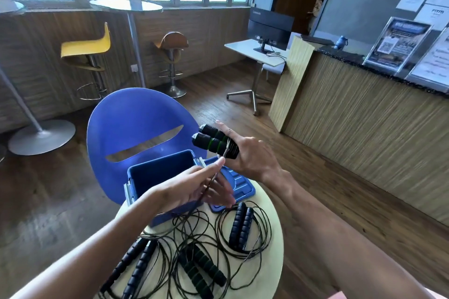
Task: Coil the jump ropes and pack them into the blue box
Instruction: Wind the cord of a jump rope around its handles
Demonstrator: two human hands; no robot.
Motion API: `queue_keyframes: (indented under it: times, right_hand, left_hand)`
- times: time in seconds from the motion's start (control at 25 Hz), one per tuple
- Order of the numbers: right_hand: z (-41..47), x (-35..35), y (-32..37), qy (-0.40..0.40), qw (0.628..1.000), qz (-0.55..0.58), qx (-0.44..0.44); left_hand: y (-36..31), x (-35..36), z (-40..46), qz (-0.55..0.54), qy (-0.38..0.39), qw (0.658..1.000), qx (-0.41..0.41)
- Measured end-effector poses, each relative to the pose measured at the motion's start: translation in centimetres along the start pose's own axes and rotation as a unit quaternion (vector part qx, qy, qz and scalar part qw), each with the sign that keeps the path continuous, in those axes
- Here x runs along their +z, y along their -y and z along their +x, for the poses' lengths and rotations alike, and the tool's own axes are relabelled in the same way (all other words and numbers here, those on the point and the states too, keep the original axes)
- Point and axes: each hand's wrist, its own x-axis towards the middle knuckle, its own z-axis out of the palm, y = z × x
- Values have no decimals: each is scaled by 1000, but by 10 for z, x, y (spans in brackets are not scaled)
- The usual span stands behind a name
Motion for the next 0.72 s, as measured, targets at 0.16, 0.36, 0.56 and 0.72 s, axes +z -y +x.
queue_keyframes:
  times: [0.16,0.36,0.56,0.72]
  right_hand:
    - [3,1,5,-17,999,-24,-22]
    - [0,3,-18,-18,994,-101,30]
    - [-4,13,-20,2,991,-106,84]
    - [-1,13,-14,6,994,-69,82]
  left_hand:
    - [-1,12,11,-130,54,990,-4]
    - [6,19,17,-283,16,959,24]
    - [-3,28,17,-144,-178,973,28]
    - [-13,36,15,106,-309,943,67]
